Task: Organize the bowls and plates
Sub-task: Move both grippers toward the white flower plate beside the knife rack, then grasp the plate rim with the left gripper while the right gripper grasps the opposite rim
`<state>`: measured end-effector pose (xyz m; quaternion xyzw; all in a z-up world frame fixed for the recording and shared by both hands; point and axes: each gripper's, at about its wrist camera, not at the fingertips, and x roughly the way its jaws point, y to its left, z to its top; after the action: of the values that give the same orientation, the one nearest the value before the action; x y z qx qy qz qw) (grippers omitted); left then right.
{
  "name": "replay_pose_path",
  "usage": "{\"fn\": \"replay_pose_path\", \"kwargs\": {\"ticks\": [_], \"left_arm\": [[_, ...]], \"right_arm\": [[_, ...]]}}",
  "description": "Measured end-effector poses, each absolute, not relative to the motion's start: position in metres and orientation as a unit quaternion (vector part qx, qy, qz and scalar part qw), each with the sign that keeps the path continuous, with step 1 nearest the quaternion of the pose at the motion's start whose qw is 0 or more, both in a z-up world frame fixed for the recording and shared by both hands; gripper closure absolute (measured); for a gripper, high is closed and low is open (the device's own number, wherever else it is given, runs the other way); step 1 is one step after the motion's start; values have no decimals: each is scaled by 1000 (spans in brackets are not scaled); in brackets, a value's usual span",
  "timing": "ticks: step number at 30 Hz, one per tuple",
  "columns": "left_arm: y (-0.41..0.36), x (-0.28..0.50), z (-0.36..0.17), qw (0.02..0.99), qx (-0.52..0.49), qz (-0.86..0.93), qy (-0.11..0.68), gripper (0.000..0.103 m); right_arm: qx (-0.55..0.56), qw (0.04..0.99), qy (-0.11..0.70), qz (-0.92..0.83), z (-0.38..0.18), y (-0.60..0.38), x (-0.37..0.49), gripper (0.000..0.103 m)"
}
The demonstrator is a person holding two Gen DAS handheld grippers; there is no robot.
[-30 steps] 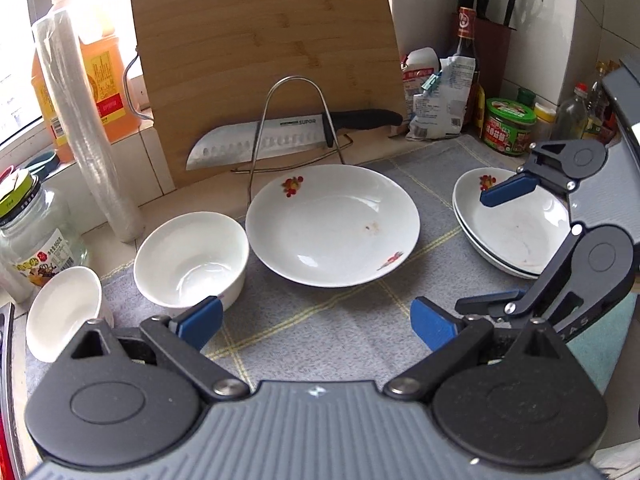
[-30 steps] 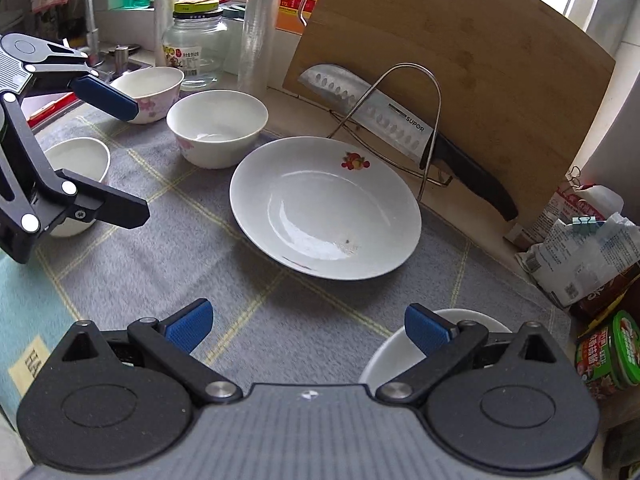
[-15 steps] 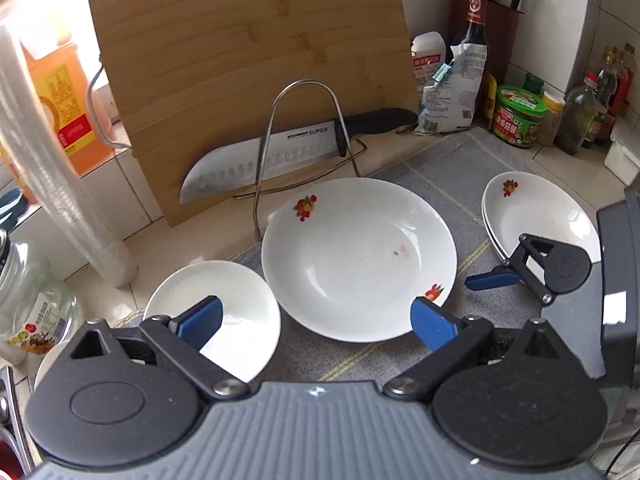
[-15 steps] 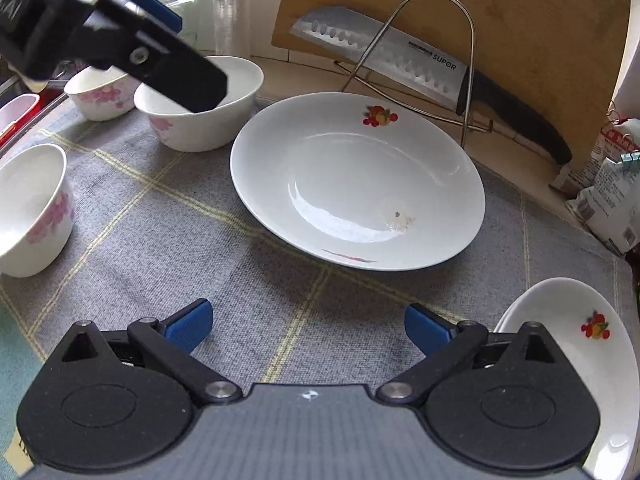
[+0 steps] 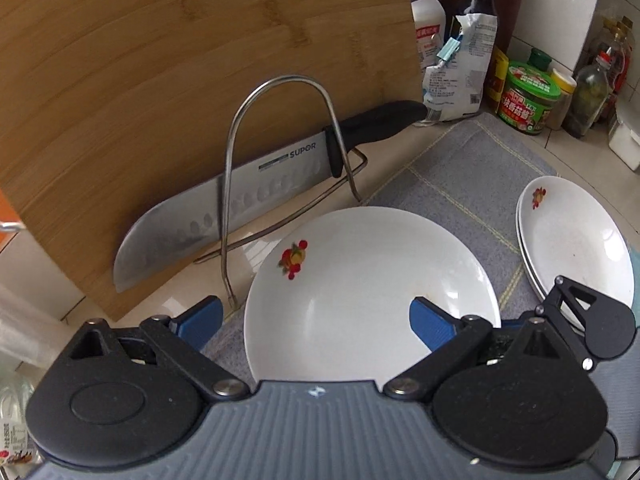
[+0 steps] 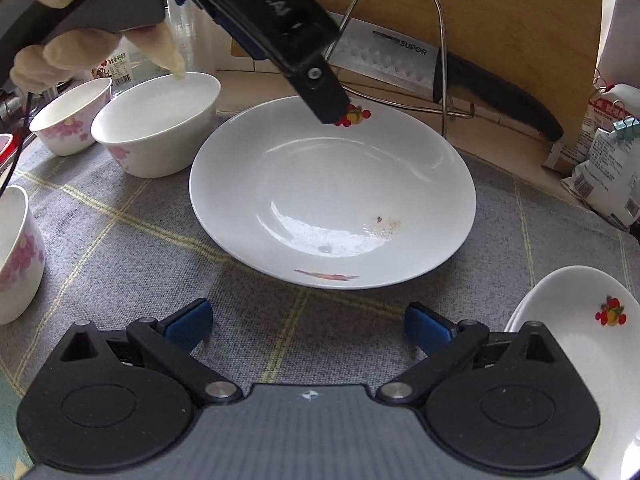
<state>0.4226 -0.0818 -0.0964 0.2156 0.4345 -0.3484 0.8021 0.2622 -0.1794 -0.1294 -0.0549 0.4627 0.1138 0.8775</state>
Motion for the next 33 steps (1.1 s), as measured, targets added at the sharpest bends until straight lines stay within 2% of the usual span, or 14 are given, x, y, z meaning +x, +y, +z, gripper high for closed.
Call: {"fn": "replay_pose_path", "kwargs": {"ticks": [12,20,33], "left_arm": [[-107,452,-122,780,217,-367,458,7],[-108,462,-127,767,204,-380,475,20],[-114,464,-131,761,218,-387,472,20]], "right_arm": [[-38,893,440,91,-133,-180,264,0],[-35,898,431,77,-136,-183,278,0],[-48,904,414,91,-139,-180,281,0]]}}
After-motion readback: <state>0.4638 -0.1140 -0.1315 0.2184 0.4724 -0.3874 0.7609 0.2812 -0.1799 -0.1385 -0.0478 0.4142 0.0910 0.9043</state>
